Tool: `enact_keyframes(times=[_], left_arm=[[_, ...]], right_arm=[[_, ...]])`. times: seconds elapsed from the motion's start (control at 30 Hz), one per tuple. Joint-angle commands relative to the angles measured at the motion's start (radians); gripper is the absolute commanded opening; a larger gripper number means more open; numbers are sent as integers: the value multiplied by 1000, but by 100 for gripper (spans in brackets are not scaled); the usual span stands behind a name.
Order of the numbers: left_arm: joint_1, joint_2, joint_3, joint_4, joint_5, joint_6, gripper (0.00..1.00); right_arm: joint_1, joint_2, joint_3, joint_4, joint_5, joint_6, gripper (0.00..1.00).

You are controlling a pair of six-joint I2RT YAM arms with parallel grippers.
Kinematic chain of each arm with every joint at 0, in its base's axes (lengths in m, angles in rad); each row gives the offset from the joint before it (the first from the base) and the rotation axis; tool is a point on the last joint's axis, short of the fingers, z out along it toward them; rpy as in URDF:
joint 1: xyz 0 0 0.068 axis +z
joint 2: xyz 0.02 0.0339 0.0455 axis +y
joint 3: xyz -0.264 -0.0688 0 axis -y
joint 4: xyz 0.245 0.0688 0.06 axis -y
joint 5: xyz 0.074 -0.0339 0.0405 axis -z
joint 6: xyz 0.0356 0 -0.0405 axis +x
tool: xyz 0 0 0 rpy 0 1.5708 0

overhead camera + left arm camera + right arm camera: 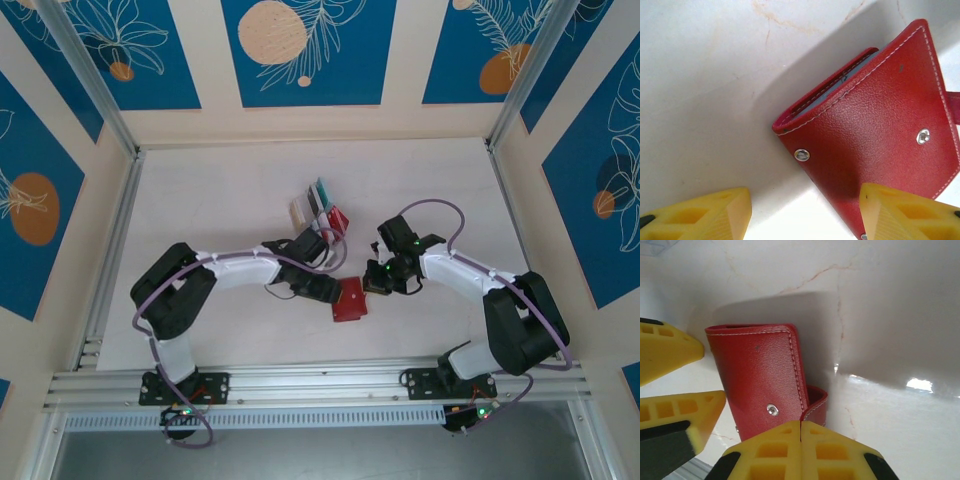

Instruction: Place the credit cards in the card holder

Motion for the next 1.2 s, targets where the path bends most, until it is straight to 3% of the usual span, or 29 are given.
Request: enact_keyframes(times=[0.0,0.37,0.77,1.17], left_arm=[[-45,80,19,42,-5,42,60],[-61,87,11,56,-4,31,59],[-58,72,-49,235,134,-90,58],[-57,80,-57,249,134,-94,57]], right_arm=[[-5,-13,6,5,-65,-11,0],[16,69,36,34,-108,-17,0],[33,144,46,68,-127,2,0],[32,163,47,101,-180,16,0]])
